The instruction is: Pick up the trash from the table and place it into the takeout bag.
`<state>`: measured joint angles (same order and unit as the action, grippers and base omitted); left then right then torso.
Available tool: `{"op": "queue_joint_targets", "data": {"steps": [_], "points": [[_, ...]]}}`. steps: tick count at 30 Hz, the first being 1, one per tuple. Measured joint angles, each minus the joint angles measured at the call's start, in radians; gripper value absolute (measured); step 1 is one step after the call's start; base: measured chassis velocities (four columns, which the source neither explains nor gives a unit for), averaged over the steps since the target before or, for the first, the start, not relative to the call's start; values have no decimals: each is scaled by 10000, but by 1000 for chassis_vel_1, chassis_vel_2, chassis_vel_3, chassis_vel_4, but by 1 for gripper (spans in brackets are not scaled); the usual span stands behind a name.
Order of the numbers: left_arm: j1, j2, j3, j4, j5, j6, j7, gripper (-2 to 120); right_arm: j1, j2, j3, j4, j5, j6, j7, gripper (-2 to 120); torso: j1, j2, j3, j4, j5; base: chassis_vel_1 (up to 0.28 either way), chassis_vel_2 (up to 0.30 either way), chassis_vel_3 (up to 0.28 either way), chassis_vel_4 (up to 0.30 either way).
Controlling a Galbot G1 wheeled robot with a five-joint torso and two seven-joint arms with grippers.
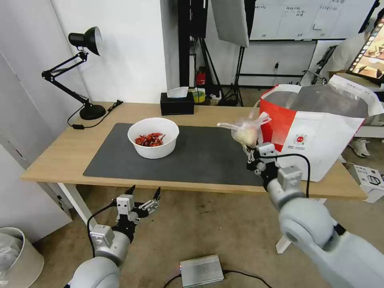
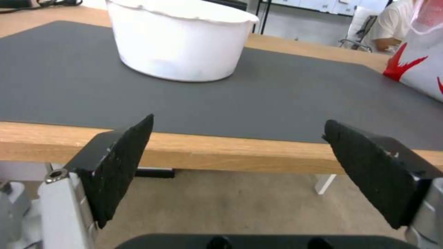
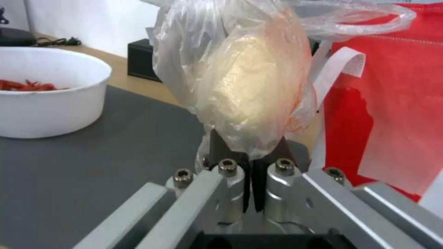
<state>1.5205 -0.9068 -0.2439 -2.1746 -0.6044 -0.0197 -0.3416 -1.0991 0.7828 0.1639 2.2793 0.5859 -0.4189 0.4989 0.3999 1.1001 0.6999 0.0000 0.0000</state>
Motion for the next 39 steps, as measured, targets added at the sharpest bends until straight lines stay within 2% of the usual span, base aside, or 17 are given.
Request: {"op": "queue_joint_targets", "data": {"steps": [9,12,20,27,34,39], "points": [[-29,6,12,102,-3,1,-4,100,-494,192,104,66,-207,262,17,1,1,0,1,0,0,0,0,0,0],[20,-20,-26,49,-1,-2,-4,100,-587,416,384,-20,-1017,1188,-285,1,1,0,1,1,0,0,0,0,0],[6,-135,56,199,66,-13,10,100,-390,697,1020,-396,-2449,2517,-773,0,1,-1,1,1,0,0,0,0,0],[-17,-170,87,242,90,-23,22,100,-21,683,1694,-648,-2502,2767,-790,0,1,0,1,1,0,0,0,0,0],[18,-207,101,295,101,-48,50,100,339,658,2790,-1135,-2456,2916,-788,0,1,0,2,0,1,0,0,0,0],[8,-225,139,303,111,-53,59,100,441,622,3127,-1333,-2324,2916,-802,0,2,-1,2,0,1,0,0,0,0]]}}
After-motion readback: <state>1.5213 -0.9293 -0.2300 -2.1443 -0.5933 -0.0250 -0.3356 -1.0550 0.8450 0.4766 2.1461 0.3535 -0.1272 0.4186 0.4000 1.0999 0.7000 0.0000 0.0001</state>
